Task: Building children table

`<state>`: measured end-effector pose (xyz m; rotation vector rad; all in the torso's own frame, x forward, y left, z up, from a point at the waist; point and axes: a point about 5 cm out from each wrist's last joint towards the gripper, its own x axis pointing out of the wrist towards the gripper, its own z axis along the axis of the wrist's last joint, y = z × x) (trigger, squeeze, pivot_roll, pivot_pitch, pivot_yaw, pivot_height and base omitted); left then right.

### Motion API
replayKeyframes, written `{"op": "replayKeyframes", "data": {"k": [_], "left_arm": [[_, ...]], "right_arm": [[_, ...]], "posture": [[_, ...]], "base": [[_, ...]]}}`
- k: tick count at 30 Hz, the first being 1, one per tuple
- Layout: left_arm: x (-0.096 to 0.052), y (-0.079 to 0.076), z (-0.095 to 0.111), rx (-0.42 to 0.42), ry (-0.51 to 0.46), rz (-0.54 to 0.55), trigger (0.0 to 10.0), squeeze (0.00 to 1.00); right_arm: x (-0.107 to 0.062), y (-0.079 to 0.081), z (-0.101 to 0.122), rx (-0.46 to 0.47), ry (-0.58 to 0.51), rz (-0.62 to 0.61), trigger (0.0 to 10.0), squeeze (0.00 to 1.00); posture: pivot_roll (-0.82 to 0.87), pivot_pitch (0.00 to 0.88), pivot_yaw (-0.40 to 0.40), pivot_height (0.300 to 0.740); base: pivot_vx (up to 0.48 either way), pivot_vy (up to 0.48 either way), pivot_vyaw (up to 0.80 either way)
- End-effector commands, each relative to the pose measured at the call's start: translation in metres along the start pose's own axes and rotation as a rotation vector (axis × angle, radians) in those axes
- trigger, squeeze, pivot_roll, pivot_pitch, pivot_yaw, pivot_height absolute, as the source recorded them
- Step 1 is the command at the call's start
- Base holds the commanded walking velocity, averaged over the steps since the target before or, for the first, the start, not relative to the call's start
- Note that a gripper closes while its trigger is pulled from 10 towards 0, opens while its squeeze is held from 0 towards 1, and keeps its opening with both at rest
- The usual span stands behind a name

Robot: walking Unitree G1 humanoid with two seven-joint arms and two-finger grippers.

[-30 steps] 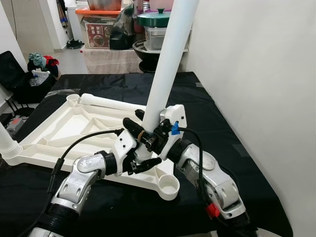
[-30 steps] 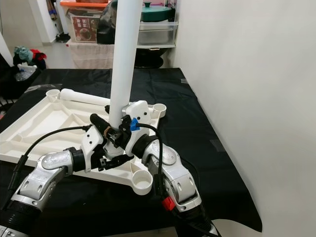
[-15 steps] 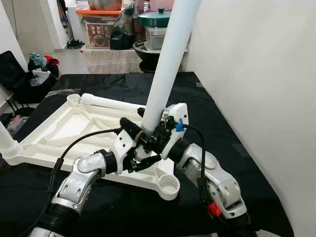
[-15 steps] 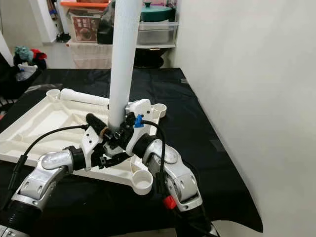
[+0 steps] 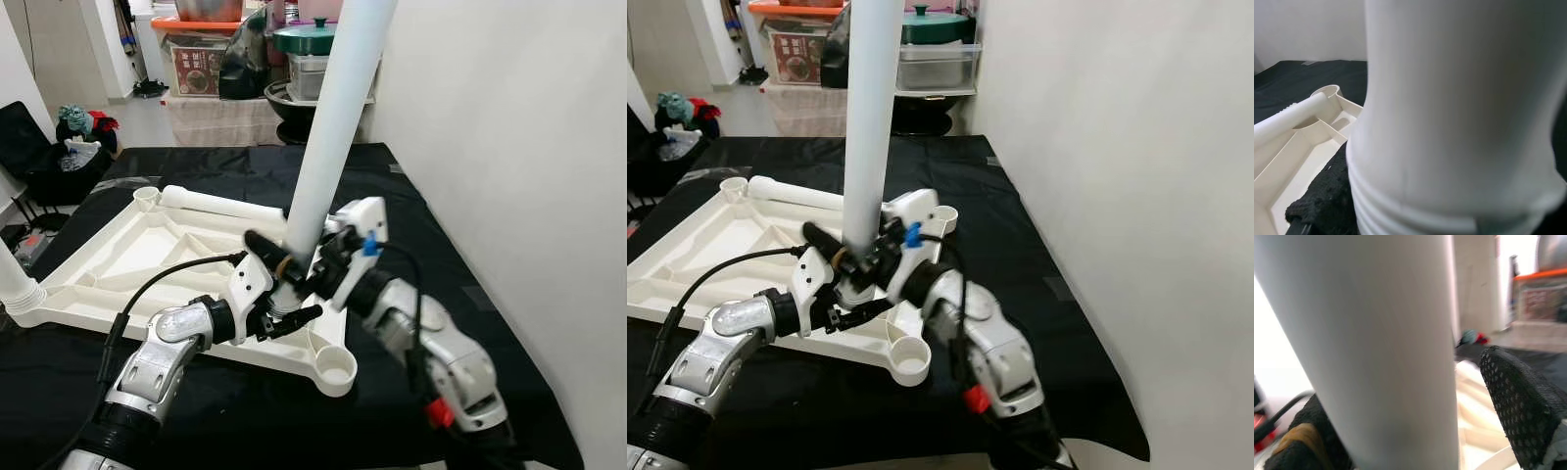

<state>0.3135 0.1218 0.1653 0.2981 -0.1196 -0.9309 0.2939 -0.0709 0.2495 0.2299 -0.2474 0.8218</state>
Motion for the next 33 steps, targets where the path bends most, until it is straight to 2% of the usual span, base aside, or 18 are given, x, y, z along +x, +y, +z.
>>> {"op": "replayKeyframes", "data": {"k": [1,8,10,12,14,17,18,21,24,26,28,29,33], "left_arm": [[0.000,0.002,0.002,0.013,-0.006,0.004,10.0,0.00],[0.000,0.004,0.000,0.021,0.004,0.027,10.0,0.00],[0.000,0.008,-0.003,0.038,0.024,0.064,10.0,0.00],[0.001,0.020,-0.009,0.088,0.084,0.173,10.0,0.00],[-0.001,0.031,-0.014,0.166,0.138,0.256,10.0,0.00],[-0.006,0.043,-0.019,0.253,0.201,0.322,10.0,0.00],[-0.006,0.043,-0.019,0.253,0.201,0.322,10.0,0.00],[-0.011,0.050,-0.021,0.315,0.235,0.343,10.0,0.00],[-0.019,0.057,-0.025,0.430,0.288,0.346,10.0,0.00],[-0.020,0.060,-0.027,0.497,0.306,0.352,10.0,0.00],[-0.020,0.060,-0.028,0.526,0.312,0.350,10.0,0.00],[-0.019,0.060,-0.028,0.588,0.317,0.340,10.0,0.00],[-0.017,0.058,-0.029,0.631,0.323,0.319,10.0,0.00]], "right_arm": [[-0.002,-0.004,0.006,0.005,-0.020,-0.031,10.0,0.00],[-0.006,-0.011,0.022,0.022,-0.076,-0.102,10.0,0.00],[-0.008,-0.010,0.025,0.032,-0.089,-0.118,10.0,0.00],[-0.010,-0.008,0.027,0.059,-0.087,-0.149,10.0,0.00],[-0.011,-0.007,0.026,0.119,-0.090,-0.187,10.0,0.00],[-0.012,-0.010,0.026,0.257,-0.121,-0.239,10.0,0.00],[-0.012,-0.010,0.026,0.257,-0.121,-0.239,10.0,0.00],[-0.013,-0.017,0.027,0.382,-0.155,-0.281,10.0,0.00],[-0.016,-0.031,0.023,0.514,-0.173,-0.360,10.0,0.00],[-0.017,-0.039,0.016,0.570,-0.161,-0.438,10.0,0.00],[-0.018,-0.042,0.012,0.590,-0.154,-0.472,10.0,0.00],[-0.021,-0.051,0.000,0.645,-0.136,-0.581,10.0,0.00],[-0.023,-0.056,-0.013,0.694,-0.111,-0.673,10.0,0.00]], "posture": [[0.04,0.000,-0.011,0.740],[0.03,0.000,-0.008,0.740],[0.03,0.000,-0.008,0.740],[0.03,0.000,-0.005,0.740],[0.02,0.000,-0.003,0.740],[0.01,0.000,-0.001,0.740],[0.01,0.000,-0.001,0.740],[0.02,0.000,-0.003,0.740],[0.02,0.000,-0.009,0.740],[0.02,0.000,-0.014,0.740],[0.02,0.000,-0.014,0.740],[0.03,0.000,-0.019,0.740],[0.03,0.000,-0.019,0.740]], "base": [[0.000,0.000,0.00],[0.000,0.000,0.00],[0.000,0.000,0.00],[0.000,0.000,0.00],[0.000,0.000,0.00],[0.000,0.000,0.00],[0.000,0.000,0.00],[0.000,0.000,0.00],[0.000,0.000,0.00],[0.000,0.000,0.00],[0.000,0.000,0.00],[0.000,0.000,0.00],[0.000,0.000,0.00]]}}
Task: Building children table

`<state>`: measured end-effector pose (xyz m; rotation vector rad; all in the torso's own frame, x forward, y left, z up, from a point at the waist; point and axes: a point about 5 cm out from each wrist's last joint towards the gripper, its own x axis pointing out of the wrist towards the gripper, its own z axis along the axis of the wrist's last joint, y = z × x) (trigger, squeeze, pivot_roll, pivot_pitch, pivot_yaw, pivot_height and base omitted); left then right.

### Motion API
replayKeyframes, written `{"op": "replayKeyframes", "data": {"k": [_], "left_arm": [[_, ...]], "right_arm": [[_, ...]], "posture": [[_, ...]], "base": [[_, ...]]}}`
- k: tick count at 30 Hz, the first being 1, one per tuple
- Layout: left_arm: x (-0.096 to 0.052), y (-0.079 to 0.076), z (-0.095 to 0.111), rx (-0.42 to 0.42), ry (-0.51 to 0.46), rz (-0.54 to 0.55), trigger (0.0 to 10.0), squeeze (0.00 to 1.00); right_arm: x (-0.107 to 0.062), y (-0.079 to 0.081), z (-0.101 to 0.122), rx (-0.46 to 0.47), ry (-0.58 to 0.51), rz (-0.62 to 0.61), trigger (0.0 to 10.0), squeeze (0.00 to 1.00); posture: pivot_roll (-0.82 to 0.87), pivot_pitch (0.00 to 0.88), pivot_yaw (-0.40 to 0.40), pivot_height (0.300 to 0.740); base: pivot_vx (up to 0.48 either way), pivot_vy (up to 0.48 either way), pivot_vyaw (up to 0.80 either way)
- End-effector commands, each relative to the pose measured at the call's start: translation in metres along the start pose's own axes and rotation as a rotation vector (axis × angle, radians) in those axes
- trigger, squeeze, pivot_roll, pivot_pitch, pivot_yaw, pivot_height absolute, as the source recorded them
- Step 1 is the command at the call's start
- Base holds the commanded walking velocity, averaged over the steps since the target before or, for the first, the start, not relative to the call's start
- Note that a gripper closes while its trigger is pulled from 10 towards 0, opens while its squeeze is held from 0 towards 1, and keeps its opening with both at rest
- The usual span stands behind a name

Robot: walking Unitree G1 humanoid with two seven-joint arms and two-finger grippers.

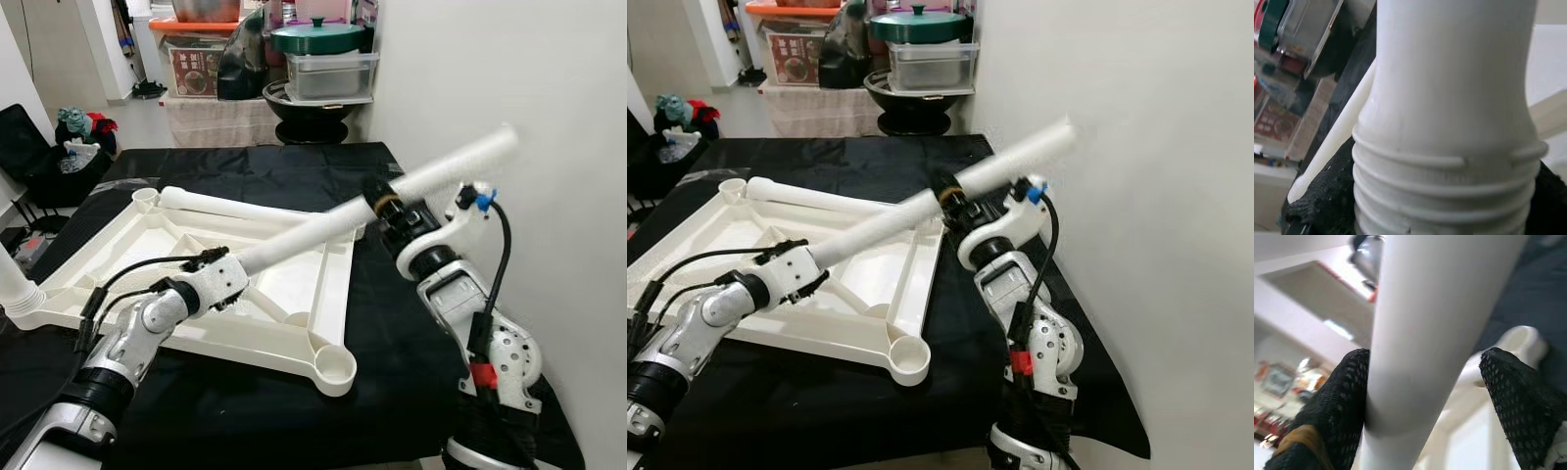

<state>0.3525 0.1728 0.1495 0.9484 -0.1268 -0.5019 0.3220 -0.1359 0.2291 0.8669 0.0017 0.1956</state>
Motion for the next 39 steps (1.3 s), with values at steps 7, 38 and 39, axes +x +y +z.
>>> {"op": "replayKeyframes", "data": {"k": [7,38,39], "left_arm": [[0.003,-0.002,-0.002,0.143,-0.006,-0.017,10.0,0.00],[0.008,-0.006,-0.007,0.222,0.002,-0.018,10.0,0.00],[0.008,-0.007,-0.007,0.217,0.003,-0.017,10.0,0.00]], "right_arm": [[0.003,0.000,-0.027,0.204,0.056,-0.147,10.0,0.00],[0.004,0.006,-0.017,0.516,-0.039,-0.262,0.0,0.00],[0.005,0.011,-0.016,0.537,-0.040,-0.247,0.0,0.00]], "posture": [[0.03,0.000,-0.017,0.740],[0.02,0.000,-0.016,0.740],[0.01,0.000,-0.014,0.740]], "base": [[0.000,0.000,0.00],[0.000,0.000,0.00],[0.000,0.000,0.00]]}}
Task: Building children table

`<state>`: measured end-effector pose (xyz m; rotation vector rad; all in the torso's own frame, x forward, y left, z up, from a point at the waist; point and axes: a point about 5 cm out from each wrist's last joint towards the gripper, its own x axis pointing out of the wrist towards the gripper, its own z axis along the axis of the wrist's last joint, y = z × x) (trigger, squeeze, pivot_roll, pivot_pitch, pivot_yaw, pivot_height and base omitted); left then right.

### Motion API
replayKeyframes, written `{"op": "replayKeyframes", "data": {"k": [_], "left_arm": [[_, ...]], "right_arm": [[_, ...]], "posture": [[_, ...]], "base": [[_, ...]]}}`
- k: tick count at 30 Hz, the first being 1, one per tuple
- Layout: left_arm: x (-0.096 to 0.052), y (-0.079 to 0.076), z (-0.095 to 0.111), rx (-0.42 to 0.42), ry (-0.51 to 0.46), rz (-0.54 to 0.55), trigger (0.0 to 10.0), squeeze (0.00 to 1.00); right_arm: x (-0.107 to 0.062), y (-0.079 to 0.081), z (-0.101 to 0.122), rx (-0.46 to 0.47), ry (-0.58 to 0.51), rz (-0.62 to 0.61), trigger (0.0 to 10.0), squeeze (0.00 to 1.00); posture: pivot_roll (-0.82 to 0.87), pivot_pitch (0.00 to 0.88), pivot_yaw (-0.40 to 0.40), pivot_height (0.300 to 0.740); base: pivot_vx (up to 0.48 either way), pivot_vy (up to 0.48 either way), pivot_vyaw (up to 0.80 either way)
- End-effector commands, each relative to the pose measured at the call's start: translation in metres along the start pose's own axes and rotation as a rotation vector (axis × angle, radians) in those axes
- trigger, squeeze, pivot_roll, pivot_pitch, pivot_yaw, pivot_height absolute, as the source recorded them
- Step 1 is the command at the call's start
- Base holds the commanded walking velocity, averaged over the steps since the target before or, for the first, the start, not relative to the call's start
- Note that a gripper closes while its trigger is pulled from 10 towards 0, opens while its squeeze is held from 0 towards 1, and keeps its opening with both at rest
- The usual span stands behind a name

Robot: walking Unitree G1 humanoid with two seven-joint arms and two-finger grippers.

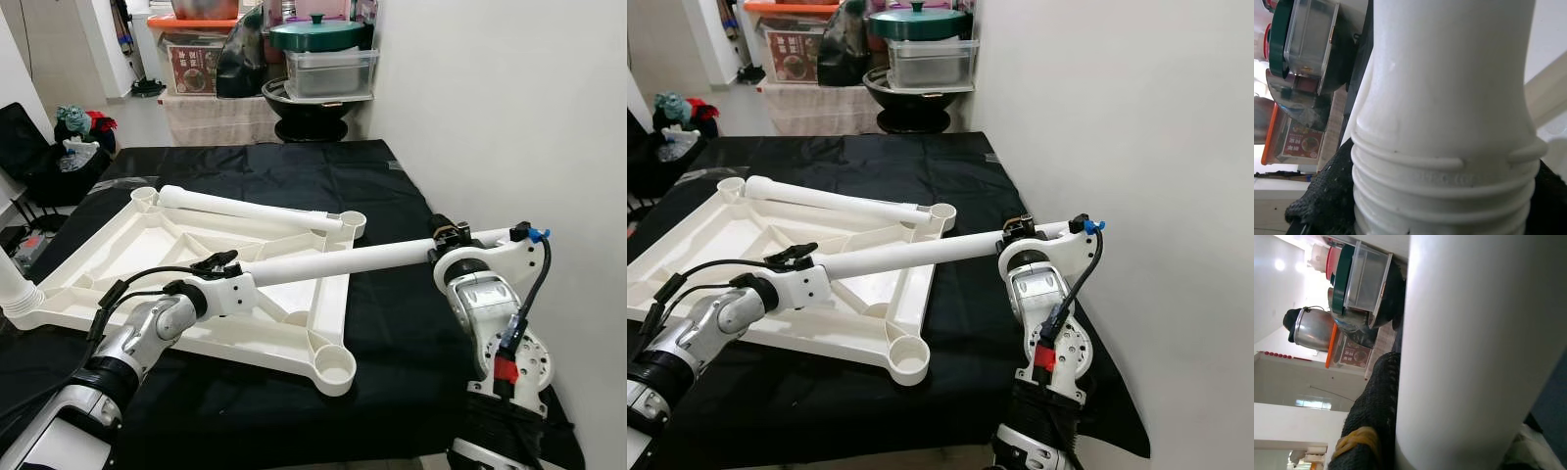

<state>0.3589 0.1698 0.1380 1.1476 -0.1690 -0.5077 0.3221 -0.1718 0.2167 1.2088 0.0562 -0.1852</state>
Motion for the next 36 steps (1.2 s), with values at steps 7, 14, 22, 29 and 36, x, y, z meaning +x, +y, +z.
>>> {"op": "replayKeyframes", "data": {"k": [7,14,22,29,36], "left_arm": [[0.002,-0.001,0.000,0.006,-0.001,-0.004,10.0,0.00],[0.002,-0.001,-0.001,0.010,-0.001,-0.001,10.0,0.00],[0.003,-0.001,-0.001,0.014,-0.006,0.004,10.0,0.00],[0.007,0.003,0.002,0.018,-0.009,0.012,10.0,0.00],[0.026,0.014,0.021,0.033,-0.026,0.051,10.0,0.00]], "right_arm": [[-0.009,0.034,-0.056,0.189,0.160,0.065,0.0,0.00],[-0.009,0.037,-0.058,0.153,0.175,0.079,10.0,0.00],[-0.009,0.040,-0.053,0.146,0.144,0.102,10.0,1.00],[-0.008,0.040,-0.057,0.145,0.154,0.111,10.0,1.00],[-0.002,0.035,-0.067,0.207,0.172,0.047,10.0,1.00]], "posture": [[0.02,0.000,-0.019,0.740],[0.01,0.000,-0.021,0.740],[0.01,0.000,-0.020,0.740],[0.02,0.000,-0.023,0.740],[0.02,0.000,-0.023,0.740]], "base": [[0.000,0.000,0.00],[0.000,0.000,0.00],[0.000,0.000,0.00],[0.000,0.000,0.00],[0.000,0.000,0.00]]}}
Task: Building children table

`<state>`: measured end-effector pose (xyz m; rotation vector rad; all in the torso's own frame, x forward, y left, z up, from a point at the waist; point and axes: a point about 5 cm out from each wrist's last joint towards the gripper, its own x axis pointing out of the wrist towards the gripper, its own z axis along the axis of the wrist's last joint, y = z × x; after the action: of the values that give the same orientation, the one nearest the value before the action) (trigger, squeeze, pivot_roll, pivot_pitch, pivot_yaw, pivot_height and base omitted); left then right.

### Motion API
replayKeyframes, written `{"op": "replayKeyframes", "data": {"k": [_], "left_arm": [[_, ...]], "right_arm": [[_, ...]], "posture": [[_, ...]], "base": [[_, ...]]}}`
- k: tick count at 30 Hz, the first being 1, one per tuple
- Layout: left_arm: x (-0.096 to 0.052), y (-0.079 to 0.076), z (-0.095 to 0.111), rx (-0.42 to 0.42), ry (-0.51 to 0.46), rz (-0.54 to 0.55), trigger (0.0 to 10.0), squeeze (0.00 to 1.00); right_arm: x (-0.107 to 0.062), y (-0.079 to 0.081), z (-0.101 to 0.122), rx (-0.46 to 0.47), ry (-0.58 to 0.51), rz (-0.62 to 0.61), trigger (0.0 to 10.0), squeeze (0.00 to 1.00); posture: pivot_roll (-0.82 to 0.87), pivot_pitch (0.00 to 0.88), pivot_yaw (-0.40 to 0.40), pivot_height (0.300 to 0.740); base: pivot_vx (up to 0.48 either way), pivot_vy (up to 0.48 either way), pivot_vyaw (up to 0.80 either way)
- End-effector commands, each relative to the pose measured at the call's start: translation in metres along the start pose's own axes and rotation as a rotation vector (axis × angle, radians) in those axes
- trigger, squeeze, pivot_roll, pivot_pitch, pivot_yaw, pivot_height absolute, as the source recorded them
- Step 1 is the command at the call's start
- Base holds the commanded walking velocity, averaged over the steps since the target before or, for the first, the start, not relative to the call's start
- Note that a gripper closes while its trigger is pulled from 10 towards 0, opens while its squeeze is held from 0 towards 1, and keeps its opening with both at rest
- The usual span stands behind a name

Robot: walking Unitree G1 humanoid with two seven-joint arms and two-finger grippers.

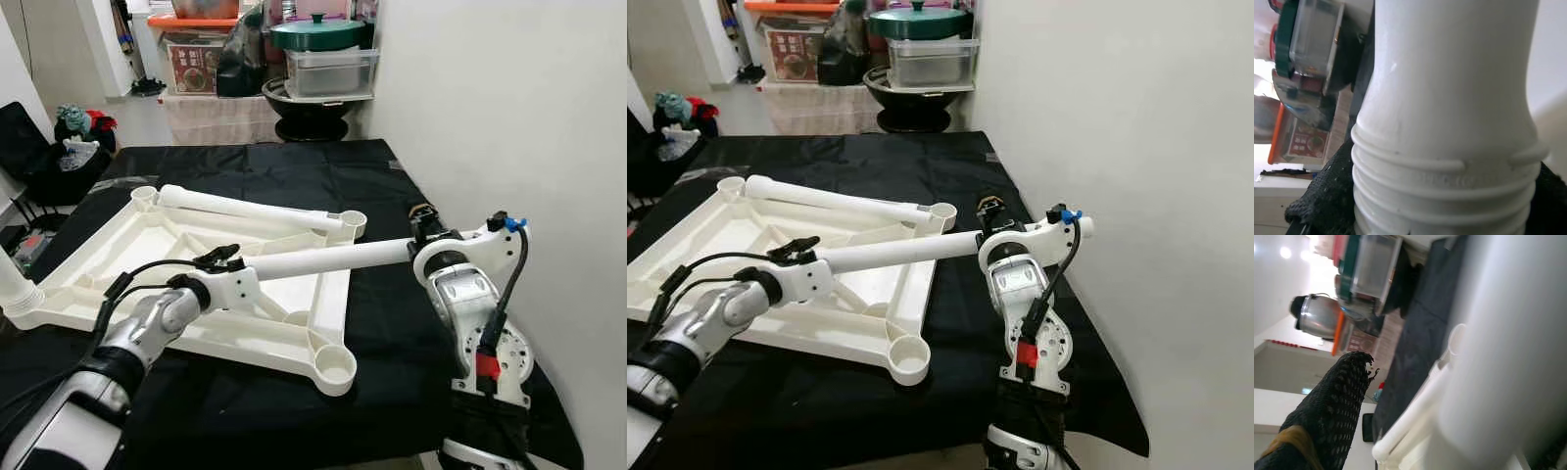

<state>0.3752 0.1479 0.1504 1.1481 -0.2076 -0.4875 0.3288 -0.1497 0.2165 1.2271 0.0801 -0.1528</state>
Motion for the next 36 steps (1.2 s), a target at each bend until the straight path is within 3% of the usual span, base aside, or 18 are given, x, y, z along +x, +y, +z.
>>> {"op": "replayKeyframes", "data": {"k": [1,7,8,9,11,12,13,14,15,26,27,28,29,30,36], "left_arm": [[0.008,0.006,0.009,0.023,-0.015,0.023,10.0,0.00],[0.022,0.007,0.030,0.011,-0.058,0.033,10.0,0.00],[0.023,0.007,0.032,0.008,-0.065,0.030,10.0,0.00],[0.025,0.005,0.034,0.008,-0.072,0.025,10.0,0.00],[0.026,0.005,0.036,0.008,-0.076,0.022,10.0,0.00],[0.026,0.003,0.037,0.007,-0.080,0.017,10.0,0.00],[0.027,0.001,0.039,0.008,-0.084,0.010,10.0,0.00],[0.028,-0.001,0.040,0.008,-0.086,0.006,10.0,0.00],[0.029,-0.003,0.042,0.006,-0.089,0.000,10.0,0.00],[0.038,-0.006,0.057,0.002,-0.115,-0.007,10.0,0.00],[0.040,-0.006,0.061,-0.001,-0.120,-0.004,10.0,0.00],[0.040,-0.006,0.061,-0.001,-0.120,-0.004,10.0,0.00],[0.042,-0.005,0.065,-0.004,-0.126,0.000,10.0,0.00],[0.044,-0.004,0.068,-0.006,-0.132,0.002,10.0,0.00],[0.045,-0.005,0.071,-0.015,-0.141,0.005,10.0,0.00]], "right_arm": [[-0.004,0.025,-0.049,0.199,0.136,0.028,10.0,1.00],[-0.005,0.018,-0.058,0.200,0.154,-0.001,10.0,1.00],[-0.005,0.018,-0.058,0.201,0.155,0.000,10.0,0.77],[-0.005,0.018,-0.058,0.202,0.154,0.002,10.0,0.64],[-0.005,0.018,-0.058,0.202,0.154,0.003,10.0,0.64],[-0.005,0.019,-0.058,0.204,0.154,0.008,10.0,0.30],[-0.005,0.020,-0.058,0.208,0.153,0.013,10.0,0.16],[-0.005,0.020,-0.058,0.211,0.152,0.016,10.0,0.16],[-0.004,0.022,-0.058,0.214,0.152,0.021,10.0,0.02],[-0.005,0.024,-0.061,0.222,0.164,0.030,10.0,0.00],[-0.005,0.024,-0.062,0.221,0.166,0.032,7.1,0.00],[-0.005,0.024,-0.062,0.221,0.166,0.032,7.1,0.00],[-0.005,0.024,-0.062,0.218,0.166,0.035,2.4,0.00],[-0.005,0.024,-0.063,0.217,0.166,0.037,0.0,0.00],[-0.006,0.024,-0.062,0.220,0.155,0.043,0.0,0.00]], "posture": [[0.02,0.000,-0.021,0.740],[0.02,0.000,-0.019,0.740],[0.02,0.000,-0.019,0.740],[0.02,0.000,-0.017,0.740],[0.02,0.000,-0.017,0.740],[0.02,0.000,-0.015,0.740],[0.02,0.000,-0.015,0.740],[0.01,0.000,-0.013,0.740],[0.01,0.000,-0.012,0.740],[0.01,0.000,-0.009,0.740],[0.01,0.000,-0.008,0.740],[0.01,0.000,-0.008,0.740],[0.00,0.000,-0.005,0.740],[0.00,0.000,-0.004,0.740],[0.00,0.000,-0.004,0.740]], "base": [[0.000,0.000,0.00],[0.000,0.000,0.00],[0.000,0.000,0.00],[0.000,0.000,0.00],[0.000,0.000,0.00],[0.000,0.000,0.00],[0.000,0.000,0.00],[0.000,0.000,0.00],[0.000,0.000,0.00],[0.000,0.000,0.00],[0.000,0.000,0.00],[0.000,0.000,0.00],[0.000,0.000,0.00],[0.000,0.000,0.00],[0.000,0.000,0.00]]}}
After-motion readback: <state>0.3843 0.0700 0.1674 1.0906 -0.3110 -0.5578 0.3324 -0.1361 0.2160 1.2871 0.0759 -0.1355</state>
